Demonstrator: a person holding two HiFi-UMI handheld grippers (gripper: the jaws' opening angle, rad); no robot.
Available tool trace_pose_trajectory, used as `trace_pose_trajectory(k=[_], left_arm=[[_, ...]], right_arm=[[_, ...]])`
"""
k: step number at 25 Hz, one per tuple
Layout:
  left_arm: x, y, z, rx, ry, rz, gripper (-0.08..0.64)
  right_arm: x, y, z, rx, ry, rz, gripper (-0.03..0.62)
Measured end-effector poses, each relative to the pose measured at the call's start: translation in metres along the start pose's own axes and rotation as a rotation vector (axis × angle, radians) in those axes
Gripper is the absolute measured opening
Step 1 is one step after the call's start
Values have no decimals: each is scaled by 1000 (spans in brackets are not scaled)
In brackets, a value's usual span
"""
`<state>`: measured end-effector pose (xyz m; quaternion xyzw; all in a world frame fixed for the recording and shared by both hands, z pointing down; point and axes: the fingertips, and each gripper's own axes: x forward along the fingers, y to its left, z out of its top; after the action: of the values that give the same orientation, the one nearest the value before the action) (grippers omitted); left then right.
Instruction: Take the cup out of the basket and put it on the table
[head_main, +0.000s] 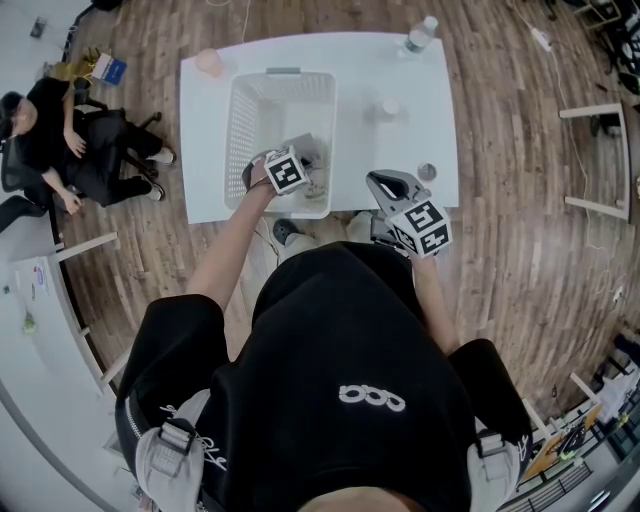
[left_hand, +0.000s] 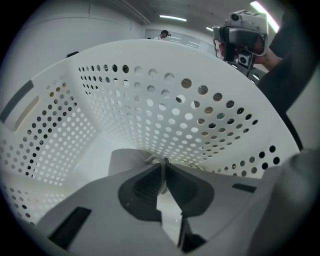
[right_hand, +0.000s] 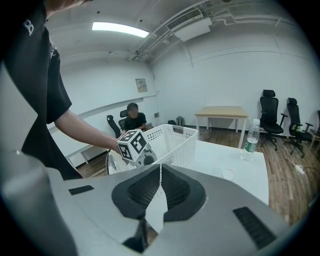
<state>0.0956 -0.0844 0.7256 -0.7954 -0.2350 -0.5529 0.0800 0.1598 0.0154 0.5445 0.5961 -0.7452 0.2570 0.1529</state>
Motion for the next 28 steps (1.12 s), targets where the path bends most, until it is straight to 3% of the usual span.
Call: trace_pose_trajectory(k=[13,19,28], left_arm=[[-32,10,11,-155,-178,86,34],[-72,11,31,-220,-335,135,34],[-162,15,60,-276,-605,286,34]], right_arm=[[4,0,-4,6,5,21,31],[9,6,-1,-8,6,43,31],[12,12,3,-30,3,75,31]])
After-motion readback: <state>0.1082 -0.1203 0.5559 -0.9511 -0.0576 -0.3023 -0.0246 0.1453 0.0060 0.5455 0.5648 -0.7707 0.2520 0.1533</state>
